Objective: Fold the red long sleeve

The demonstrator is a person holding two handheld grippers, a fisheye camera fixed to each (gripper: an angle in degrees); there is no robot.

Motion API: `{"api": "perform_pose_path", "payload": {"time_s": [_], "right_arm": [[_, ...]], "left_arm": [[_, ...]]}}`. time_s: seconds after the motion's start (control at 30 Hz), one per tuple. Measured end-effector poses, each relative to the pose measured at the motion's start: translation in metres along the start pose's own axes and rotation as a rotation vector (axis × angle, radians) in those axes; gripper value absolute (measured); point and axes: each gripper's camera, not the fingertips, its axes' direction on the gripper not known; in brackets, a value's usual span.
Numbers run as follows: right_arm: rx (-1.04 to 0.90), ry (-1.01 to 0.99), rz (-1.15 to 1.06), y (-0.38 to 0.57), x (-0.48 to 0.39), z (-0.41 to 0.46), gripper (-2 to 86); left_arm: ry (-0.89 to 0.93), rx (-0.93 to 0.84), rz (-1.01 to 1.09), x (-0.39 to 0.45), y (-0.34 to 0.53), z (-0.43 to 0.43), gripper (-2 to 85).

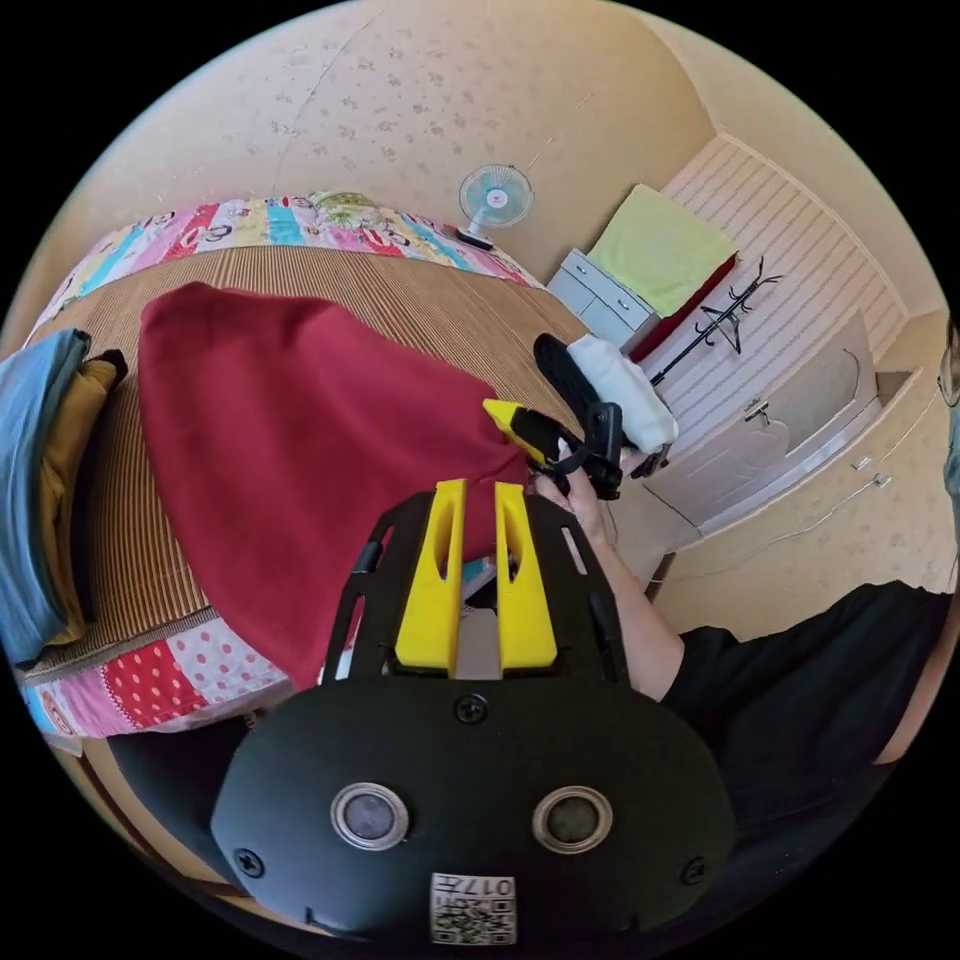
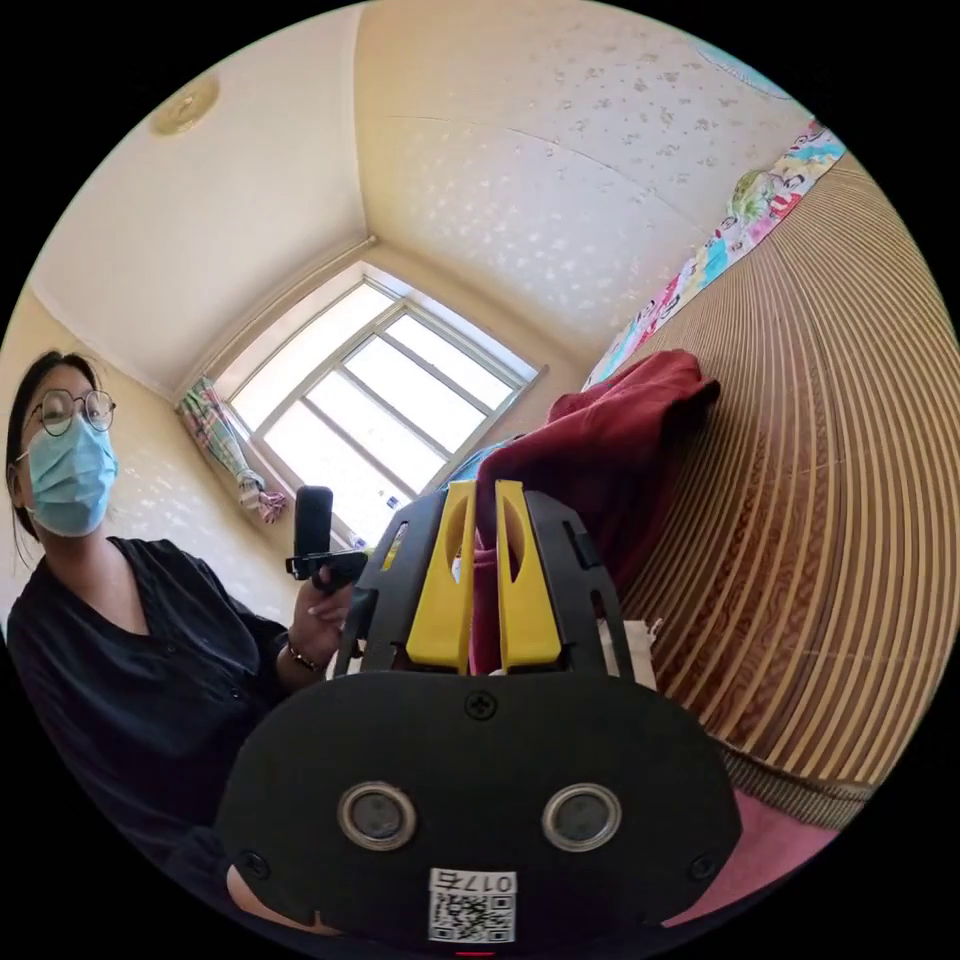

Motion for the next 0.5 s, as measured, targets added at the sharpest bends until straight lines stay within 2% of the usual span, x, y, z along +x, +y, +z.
{"api": "perform_pose_path", "payload": {"time_s": [0.1, 0.23, 0.4, 0.5], "right_arm": [[-0.061, -0.019, -0.029, -0.011, -0.002, -0.004, 1.8], [-0.114, -0.116, 0.019, -0.024, 0.014, -0.017, 1.6], [-0.011, -0.212, 0.089, -0.034, 0.038, -0.058, 1.4], [0.018, -0.233, 0.099, -0.042, 0.046, -0.074, 1.3]], "left_arm": [[-0.025, -0.064, -0.010, -0.003, -0.014, 0.029, 10.8], [0.020, -0.118, -0.046, -0.016, -0.025, 0.068, 10.4], [0.203, -0.053, -0.112, -0.045, -0.029, 0.081, 6.4], [0.212, 0.006, -0.130, -0.058, -0.026, 0.069, 5.2]]}}
